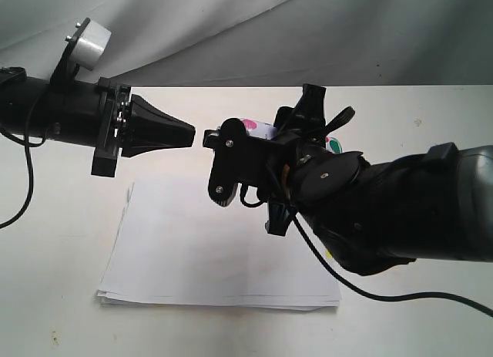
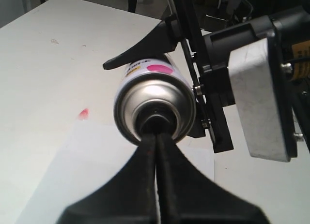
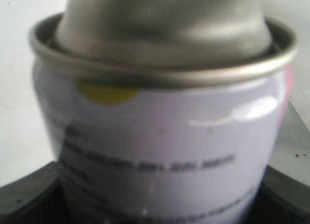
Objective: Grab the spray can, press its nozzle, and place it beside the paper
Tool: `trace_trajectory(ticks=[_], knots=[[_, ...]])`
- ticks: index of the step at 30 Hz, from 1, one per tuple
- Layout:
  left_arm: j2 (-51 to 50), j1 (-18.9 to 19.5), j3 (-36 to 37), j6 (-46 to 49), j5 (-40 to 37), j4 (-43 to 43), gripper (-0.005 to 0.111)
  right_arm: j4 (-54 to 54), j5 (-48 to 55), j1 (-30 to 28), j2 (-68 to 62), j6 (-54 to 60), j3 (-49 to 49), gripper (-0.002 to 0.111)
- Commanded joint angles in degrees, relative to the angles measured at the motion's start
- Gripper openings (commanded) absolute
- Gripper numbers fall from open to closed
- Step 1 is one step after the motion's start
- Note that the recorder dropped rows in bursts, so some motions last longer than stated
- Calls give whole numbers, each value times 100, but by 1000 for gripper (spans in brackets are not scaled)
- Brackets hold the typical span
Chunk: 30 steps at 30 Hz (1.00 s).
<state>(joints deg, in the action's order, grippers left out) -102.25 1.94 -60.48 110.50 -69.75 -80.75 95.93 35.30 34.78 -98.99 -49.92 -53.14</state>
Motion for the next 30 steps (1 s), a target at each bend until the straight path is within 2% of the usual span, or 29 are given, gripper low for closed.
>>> trace_trajectory(ticks=[1, 19, 30], knots=[[-2, -22, 18, 53, -21, -128, 0, 95, 70, 1, 55, 14, -34, 0], [-2, -22, 18, 51, -21, -252, 0, 262, -216, 1, 55, 14, -34, 0], [-2, -22, 18, -210, -21, 156, 0, 242, -175, 1, 55, 14, -34, 0]])
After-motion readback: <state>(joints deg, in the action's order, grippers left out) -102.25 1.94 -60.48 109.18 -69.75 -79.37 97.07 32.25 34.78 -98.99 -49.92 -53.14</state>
